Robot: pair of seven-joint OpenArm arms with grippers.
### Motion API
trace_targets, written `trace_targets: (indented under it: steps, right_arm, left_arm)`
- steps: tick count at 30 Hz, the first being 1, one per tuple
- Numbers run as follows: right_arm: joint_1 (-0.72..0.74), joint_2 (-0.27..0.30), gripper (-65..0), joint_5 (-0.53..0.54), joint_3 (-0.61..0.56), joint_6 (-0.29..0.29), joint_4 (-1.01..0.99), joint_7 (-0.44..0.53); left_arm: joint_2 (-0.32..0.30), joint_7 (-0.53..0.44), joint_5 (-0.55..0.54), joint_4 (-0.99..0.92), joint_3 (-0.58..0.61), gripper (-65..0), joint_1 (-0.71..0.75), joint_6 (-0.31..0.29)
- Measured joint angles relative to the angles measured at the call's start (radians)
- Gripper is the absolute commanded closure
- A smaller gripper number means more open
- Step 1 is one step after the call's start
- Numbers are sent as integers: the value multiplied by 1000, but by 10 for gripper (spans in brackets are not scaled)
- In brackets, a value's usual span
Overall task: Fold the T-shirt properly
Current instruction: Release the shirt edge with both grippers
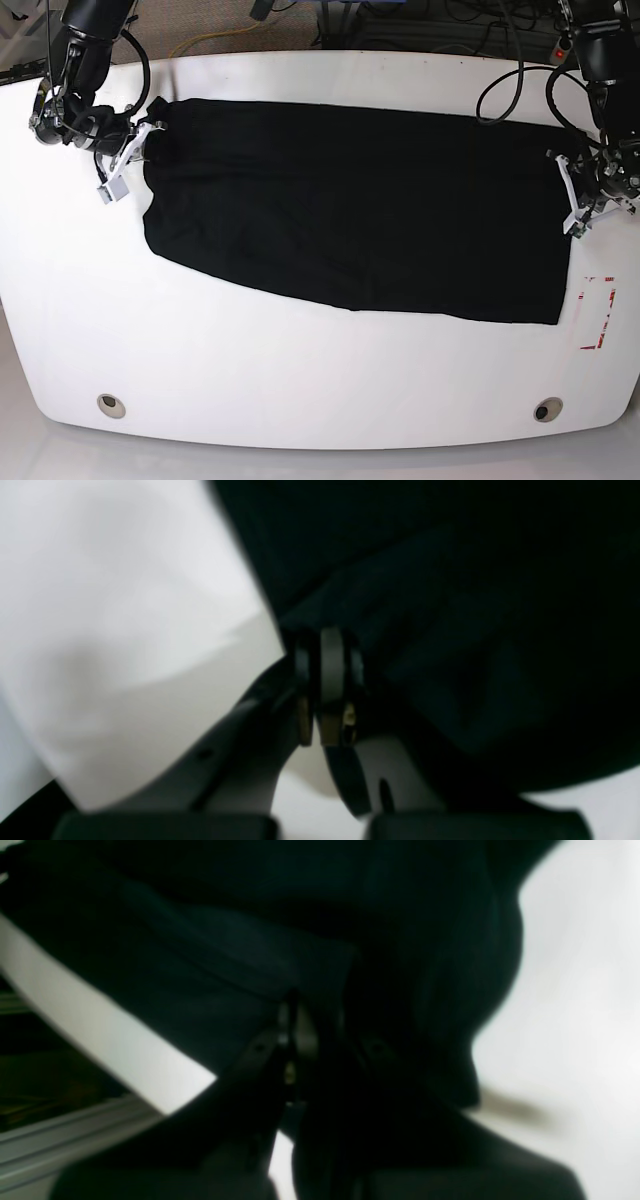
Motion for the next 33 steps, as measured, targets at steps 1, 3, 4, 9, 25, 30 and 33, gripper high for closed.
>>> trace_targets:
  steps: [1,3,4,9,25,30,33]
  right_arm:
    - [6,1,-143,-29,1,0,0,-1]
    - [13,1,-287,-59,5,0,0,0]
    - [15,2,-346,-60,6,0,0,0]
    - [-19,0,-503,-71,17,-2,62,-4]
    - [-200,-46,-417,-72,212,-3,291,0]
    - [-180,-72,-415,-88,188,-4,214,13]
    - [-163,-86,-414,-167,191,-5,176,29]
  left_arm:
    - [-4,-3,2,-6,8,-168,0,0]
    - [-9,-19,2,-10,15,-312,-2,0]
    - [-10,-31,0,-10,14,-362,-2,0]
    - [-9,-31,-4,-2,7,-446,-3,0]
    - [79,18,3,271,-183,-444,180,0]
    - [124,1,5,271,-183,-444,186,0]
    - [150,6,7,249,-181,-444,186,0]
